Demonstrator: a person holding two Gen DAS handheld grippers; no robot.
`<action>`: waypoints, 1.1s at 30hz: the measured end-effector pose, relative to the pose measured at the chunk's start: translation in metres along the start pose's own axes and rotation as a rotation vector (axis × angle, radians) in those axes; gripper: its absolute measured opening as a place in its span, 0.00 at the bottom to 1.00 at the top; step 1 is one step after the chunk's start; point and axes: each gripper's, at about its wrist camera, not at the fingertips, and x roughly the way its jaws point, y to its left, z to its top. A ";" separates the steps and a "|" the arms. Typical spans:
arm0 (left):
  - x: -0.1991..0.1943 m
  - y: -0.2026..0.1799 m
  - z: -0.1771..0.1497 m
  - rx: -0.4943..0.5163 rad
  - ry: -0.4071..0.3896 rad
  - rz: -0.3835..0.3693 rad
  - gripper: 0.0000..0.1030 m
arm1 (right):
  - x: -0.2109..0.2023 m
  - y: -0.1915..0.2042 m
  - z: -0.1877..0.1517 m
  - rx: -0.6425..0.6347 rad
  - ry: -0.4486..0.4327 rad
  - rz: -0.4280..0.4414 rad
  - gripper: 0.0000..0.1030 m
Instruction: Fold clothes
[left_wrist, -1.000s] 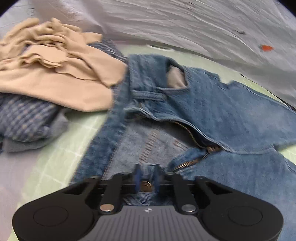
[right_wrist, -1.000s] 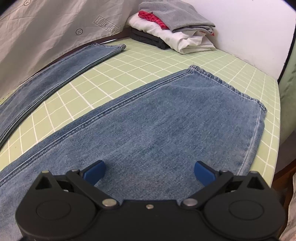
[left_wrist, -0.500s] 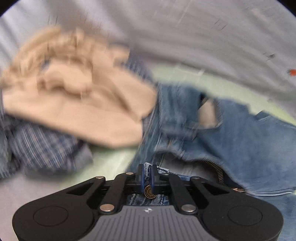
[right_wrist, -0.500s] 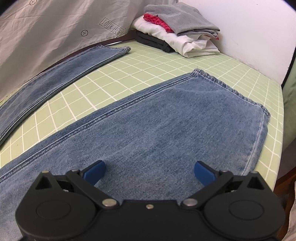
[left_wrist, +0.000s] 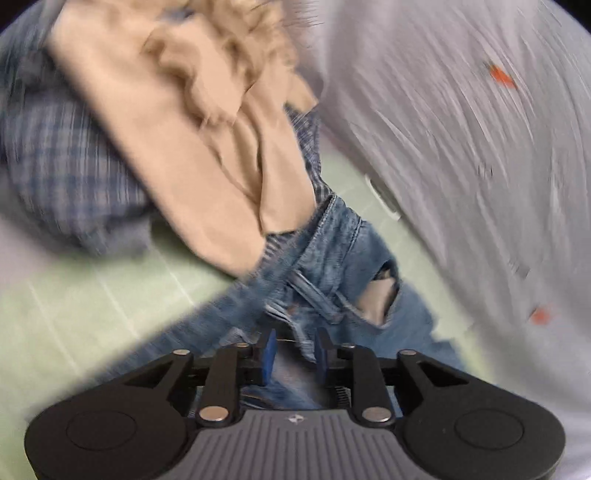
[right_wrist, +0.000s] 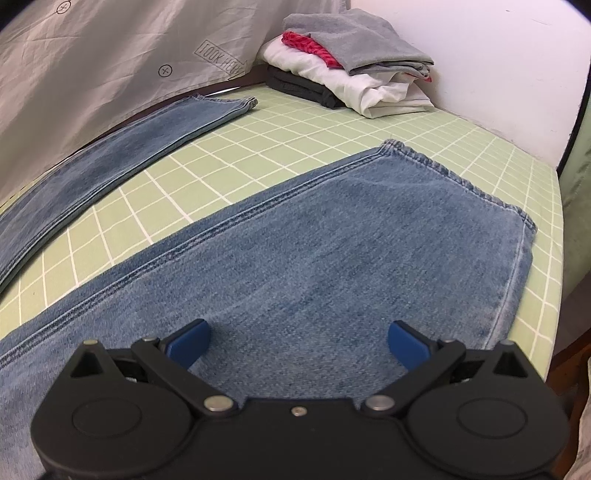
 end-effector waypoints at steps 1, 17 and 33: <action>0.005 0.001 0.000 -0.025 0.008 -0.004 0.31 | 0.000 0.000 0.000 0.001 0.001 -0.001 1.00; 0.022 -0.017 -0.002 -0.025 -0.032 0.040 0.08 | 0.000 0.002 -0.001 0.004 -0.011 -0.004 1.00; -0.014 -0.023 -0.033 0.094 -0.071 0.190 0.55 | -0.001 0.002 -0.005 -0.010 -0.045 0.014 1.00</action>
